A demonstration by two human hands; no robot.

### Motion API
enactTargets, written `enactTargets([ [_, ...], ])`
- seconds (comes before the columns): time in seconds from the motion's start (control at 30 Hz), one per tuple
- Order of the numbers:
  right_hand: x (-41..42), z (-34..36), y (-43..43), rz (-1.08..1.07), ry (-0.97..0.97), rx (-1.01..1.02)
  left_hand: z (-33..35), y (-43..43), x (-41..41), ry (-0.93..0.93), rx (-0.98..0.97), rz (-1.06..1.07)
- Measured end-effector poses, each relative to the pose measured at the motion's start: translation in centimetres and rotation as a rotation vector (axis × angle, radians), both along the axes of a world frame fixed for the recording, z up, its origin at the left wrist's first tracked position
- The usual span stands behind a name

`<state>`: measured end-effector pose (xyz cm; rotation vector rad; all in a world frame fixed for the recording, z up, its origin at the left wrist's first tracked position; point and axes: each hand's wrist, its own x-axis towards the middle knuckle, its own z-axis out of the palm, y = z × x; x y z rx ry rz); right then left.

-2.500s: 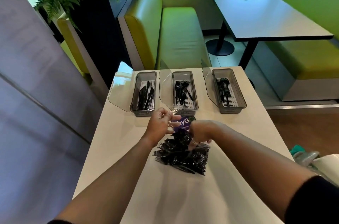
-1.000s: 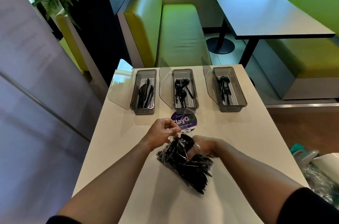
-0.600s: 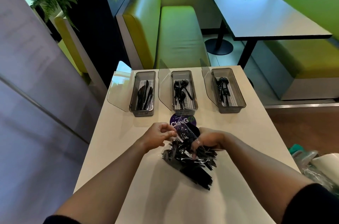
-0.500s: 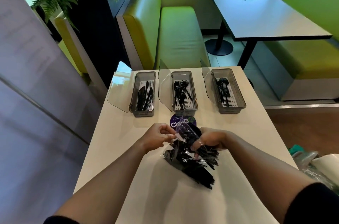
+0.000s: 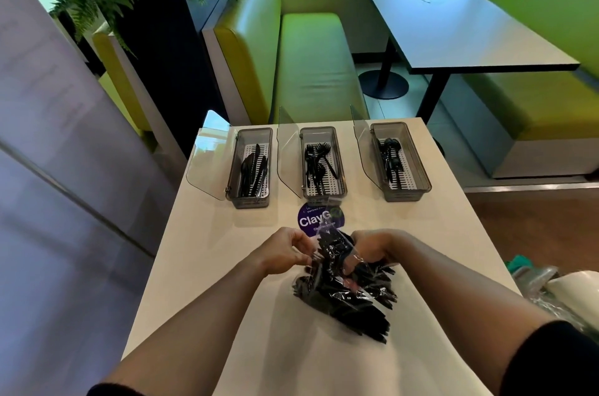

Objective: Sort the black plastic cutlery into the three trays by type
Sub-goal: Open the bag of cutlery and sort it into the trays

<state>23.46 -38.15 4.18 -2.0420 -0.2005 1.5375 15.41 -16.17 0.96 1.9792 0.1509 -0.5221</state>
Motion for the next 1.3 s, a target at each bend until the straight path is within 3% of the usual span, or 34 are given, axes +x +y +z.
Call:
enactTargets([
  [0.23,-0.6,-0.6,0.4,0.169,0.047,-0.175,0.2,-1.2,-0.5,-0.052,-0.003,-0.014],
  [0.43,-0.1,0.6,0.3,0.265,0.059,-0.191,0.6,-0.9,-0.4,-0.056,0.001,-0.007],
  [0.83,2.1,2.2,-2.5,0.057,0.115,0.166,1.3,0.3,-0.3,0.008,0.013,0.061],
  [1.0,3.0,3.2,-3.8,0.053,0.086,0.222,1.0,0.9,-0.9,0.070,-0.024,0.079],
  [1.3,2.1,2.8,-1.9,0.040,0.052,0.243,1.8,-0.9,0.0,0.010,-0.134,0.071],
])
